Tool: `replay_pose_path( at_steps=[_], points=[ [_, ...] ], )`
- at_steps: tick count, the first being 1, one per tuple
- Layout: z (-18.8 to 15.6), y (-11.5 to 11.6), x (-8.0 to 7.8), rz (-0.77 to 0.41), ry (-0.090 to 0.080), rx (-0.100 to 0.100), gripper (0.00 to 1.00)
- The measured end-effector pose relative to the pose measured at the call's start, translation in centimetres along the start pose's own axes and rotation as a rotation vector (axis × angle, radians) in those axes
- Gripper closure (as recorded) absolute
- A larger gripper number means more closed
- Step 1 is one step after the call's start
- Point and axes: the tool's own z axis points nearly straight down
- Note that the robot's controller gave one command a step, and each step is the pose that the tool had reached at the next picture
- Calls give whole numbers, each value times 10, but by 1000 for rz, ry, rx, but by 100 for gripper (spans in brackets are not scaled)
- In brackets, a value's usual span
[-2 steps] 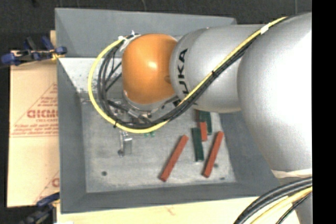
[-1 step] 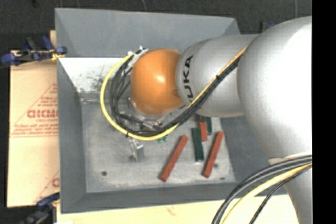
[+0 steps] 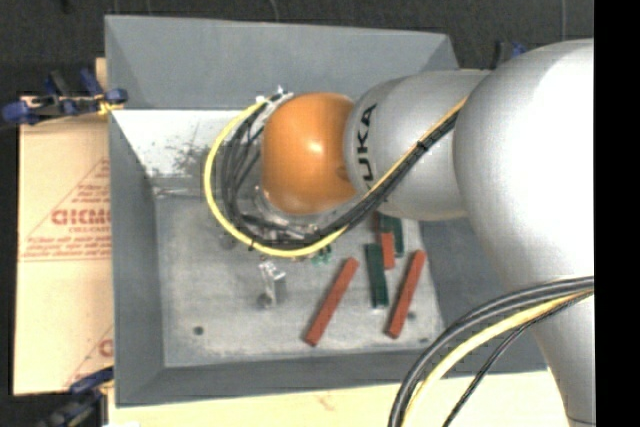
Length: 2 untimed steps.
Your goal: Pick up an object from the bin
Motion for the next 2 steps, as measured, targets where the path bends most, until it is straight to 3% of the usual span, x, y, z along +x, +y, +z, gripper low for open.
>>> replay_pose_path(
  at_steps=[1, 2],
  points=[
    [-16, -56, 6, -71, -11, 3, 0],
    [-8, -64, 45, -64, -12, 1, 0]
  ],
)
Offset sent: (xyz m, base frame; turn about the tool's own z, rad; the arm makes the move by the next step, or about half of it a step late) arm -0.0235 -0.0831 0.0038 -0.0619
